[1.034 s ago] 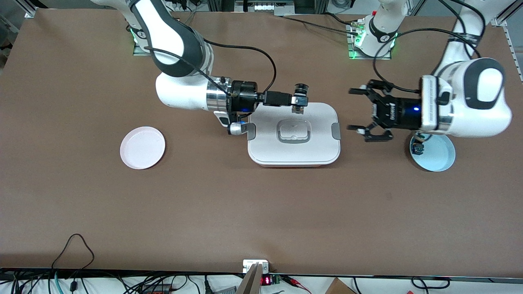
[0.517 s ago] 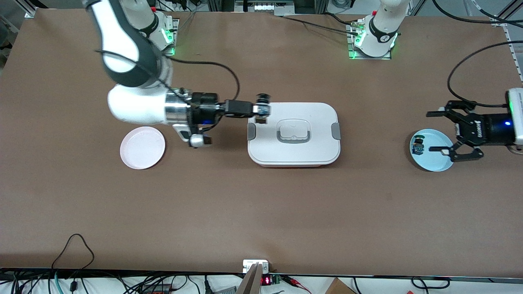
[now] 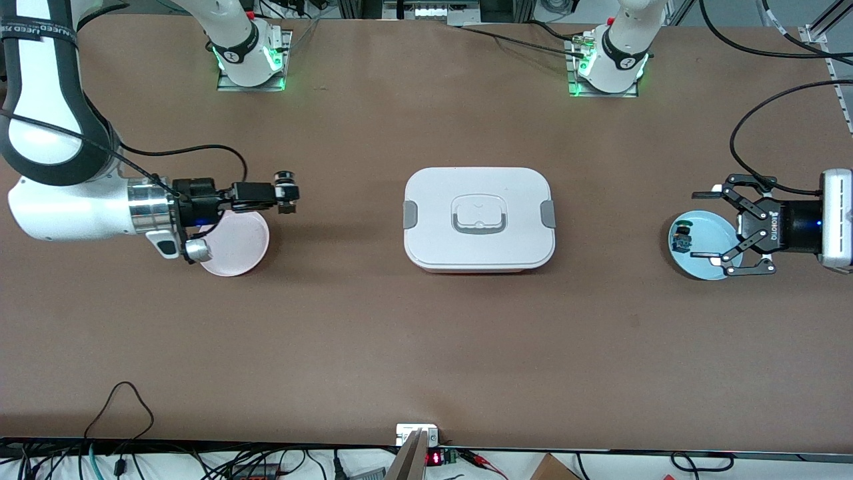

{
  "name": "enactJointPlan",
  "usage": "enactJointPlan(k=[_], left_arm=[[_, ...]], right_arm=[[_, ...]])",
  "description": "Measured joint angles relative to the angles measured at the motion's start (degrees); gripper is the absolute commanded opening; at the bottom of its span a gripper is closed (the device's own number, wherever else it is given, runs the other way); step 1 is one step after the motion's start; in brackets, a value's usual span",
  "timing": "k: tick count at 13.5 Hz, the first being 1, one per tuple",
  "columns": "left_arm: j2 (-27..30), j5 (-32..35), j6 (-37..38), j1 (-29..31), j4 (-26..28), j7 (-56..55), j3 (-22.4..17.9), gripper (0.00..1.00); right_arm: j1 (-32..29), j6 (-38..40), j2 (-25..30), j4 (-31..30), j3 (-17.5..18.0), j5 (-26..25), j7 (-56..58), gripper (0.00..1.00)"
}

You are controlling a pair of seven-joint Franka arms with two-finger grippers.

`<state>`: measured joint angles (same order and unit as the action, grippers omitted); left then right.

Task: Transfer orange switch to right arm and place
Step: 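Lower the orange switch onto the white plate with the right gripper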

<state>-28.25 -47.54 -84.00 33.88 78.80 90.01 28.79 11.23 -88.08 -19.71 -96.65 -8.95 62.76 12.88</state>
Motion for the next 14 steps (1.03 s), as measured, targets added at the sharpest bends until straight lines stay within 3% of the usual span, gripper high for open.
enactJointPlan(k=[3,5,8,11,14], left_arm=[[7.59,0.60,-1.76,-17.32,-0.04,-11.22,-20.17,1.00],[12.00,1.95,-9.32,-27.32,2.56,-16.39,-31.53,1.00],[16.48,10.04,-20.59,-29.82,8.35,-17.64,-35.39,1.00],[18.48,18.97,-23.23,-29.78,10.66,-24.78,-36.64,1.00],[20.99,29.06,-23.72,-30.61,10.83,-36.23,-36.67,1.00]], right_arm=[[-1.22,0.15,0.81,-0.10,0.03,-12.84,1.86,0.00],[-1.29,-0.09,1.35,-0.12,0.07,-21.11,2.28,0.00],[-1.34,-1.77,1.47,-0.21,0.15,-35.35,4.28,0.00],[-1.36,-6.28,1.48,-2.35,0.20,-46.51,10.11,0.00],[-1.37,-15.57,1.65,-8.35,0.20,-53.76,22.16,0.00]])
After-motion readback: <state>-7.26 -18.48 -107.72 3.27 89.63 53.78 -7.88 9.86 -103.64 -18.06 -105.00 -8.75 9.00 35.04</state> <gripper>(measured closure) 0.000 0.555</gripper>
